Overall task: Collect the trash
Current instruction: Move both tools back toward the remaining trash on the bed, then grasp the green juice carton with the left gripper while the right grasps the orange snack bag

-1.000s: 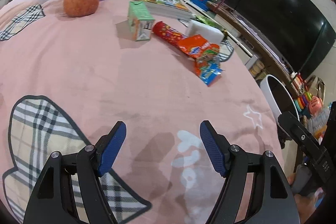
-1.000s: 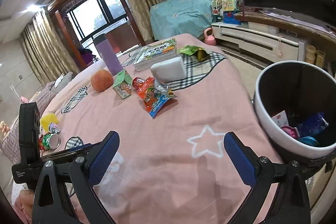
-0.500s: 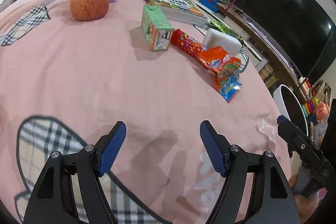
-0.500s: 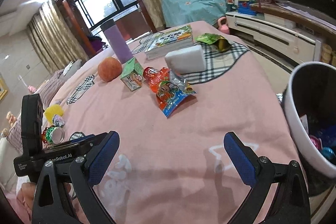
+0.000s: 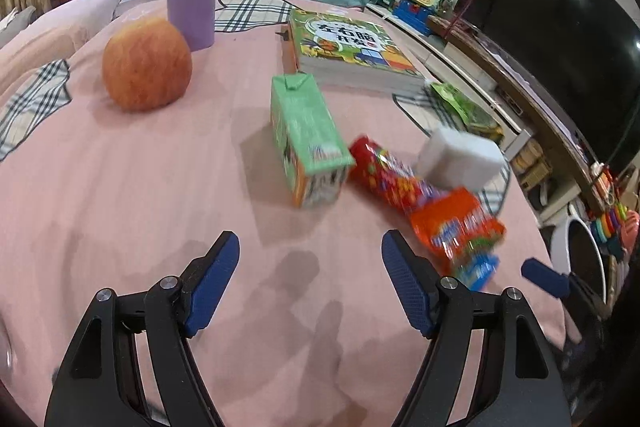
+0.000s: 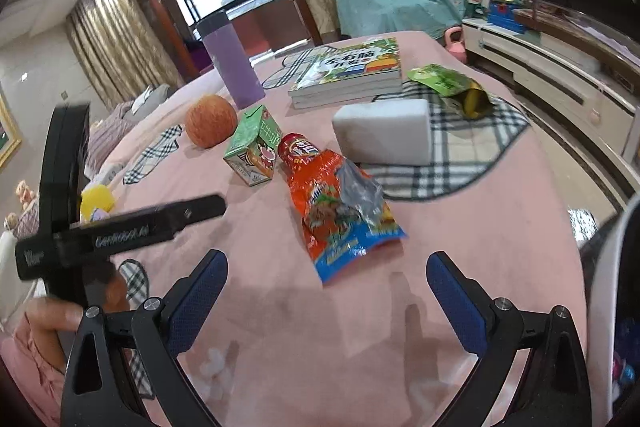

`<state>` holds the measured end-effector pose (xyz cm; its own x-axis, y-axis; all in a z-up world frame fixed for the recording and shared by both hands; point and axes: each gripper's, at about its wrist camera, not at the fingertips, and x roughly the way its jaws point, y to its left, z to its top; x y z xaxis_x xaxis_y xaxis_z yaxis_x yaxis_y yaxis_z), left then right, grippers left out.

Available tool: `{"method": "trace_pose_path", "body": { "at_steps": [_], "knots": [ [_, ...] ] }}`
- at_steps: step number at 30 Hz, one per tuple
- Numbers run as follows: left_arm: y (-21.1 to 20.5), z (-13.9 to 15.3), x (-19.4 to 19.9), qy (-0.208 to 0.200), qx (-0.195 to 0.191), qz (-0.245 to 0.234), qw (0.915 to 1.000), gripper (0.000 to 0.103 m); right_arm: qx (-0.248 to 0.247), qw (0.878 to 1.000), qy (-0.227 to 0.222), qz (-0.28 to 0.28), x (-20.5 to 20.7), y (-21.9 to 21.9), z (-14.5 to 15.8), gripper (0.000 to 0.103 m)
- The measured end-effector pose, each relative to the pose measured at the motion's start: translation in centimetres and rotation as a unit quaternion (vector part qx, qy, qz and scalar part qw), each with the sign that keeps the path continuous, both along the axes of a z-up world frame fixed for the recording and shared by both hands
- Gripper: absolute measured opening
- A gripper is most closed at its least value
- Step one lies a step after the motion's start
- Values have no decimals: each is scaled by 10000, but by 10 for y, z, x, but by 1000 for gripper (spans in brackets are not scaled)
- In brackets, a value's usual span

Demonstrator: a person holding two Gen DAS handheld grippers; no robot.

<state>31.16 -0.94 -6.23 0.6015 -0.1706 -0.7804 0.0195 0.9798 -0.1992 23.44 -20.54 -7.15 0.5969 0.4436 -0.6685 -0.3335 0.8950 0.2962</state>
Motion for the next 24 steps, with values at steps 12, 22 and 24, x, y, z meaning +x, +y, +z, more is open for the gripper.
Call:
{"method": "trace_pose_path", "body": {
  "at_steps": [12, 22, 24],
  "knots": [
    [1, -11, 40, 12, 259, 52, 9997, 75, -223, 9996, 180, 69, 38, 11, -17, 99],
    [-2, -17, 41, 23, 261, -183, 9995, 33, -391, 9991, 168, -81, 37, 11, -18, 59],
    [0, -14, 34, -30, 260, -218, 9994, 33, -438, 9989, 154, -71, 33, 12, -16, 23]
  ]
}}
